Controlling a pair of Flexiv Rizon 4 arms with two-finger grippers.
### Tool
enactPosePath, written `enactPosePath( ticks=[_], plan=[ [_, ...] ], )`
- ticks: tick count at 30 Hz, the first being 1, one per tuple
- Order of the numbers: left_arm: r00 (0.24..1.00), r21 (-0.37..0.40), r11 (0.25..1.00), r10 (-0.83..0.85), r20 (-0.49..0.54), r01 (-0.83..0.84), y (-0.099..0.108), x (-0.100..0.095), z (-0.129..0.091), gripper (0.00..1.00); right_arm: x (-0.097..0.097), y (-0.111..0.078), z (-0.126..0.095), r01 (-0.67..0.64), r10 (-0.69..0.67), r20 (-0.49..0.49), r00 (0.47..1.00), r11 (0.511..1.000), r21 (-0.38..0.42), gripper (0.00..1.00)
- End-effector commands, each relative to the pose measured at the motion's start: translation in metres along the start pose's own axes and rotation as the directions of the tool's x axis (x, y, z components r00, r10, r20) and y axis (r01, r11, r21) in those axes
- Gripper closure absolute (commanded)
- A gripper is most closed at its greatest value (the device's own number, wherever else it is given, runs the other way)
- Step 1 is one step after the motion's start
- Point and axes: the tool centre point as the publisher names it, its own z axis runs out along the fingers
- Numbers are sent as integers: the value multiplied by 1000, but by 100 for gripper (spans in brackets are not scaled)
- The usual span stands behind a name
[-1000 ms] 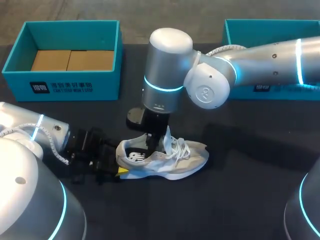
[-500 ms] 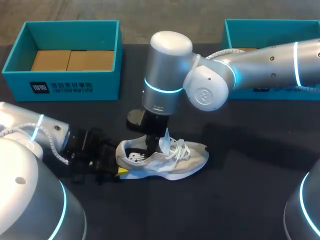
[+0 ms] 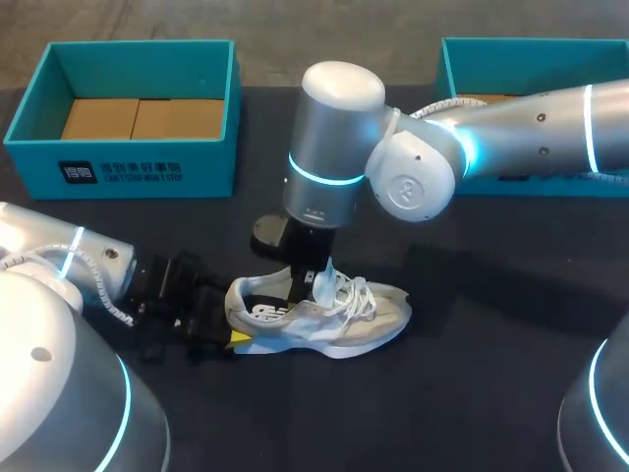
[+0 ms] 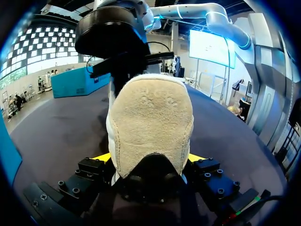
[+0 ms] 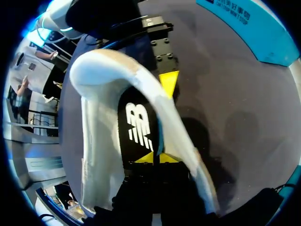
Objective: Take the shoe out of the shoebox, open the shoe tongue, remove and reinsert the insole, then place the shoe into the shoebox
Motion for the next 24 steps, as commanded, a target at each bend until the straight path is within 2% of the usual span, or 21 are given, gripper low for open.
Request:
enactPosePath(
  ticks=[1, 9, 24],
  plan=[
    [1000, -4, 1000, -1, 1, 1, 1, -3, 4, 100, 9, -9, -2, -3, 3, 16, 1000, 1000, -18, 100],
    [1000, -4, 1000, -1, 1, 1, 1, -3, 4, 100, 7, -17, -18, -19, 22, 52, 998, 998, -58, 100],
    [1000, -4, 1000, -1, 1, 1, 1, -3, 4, 100, 7, -15, -47, -28, 45, 137, 990, 992, -122, 100]
  ],
)
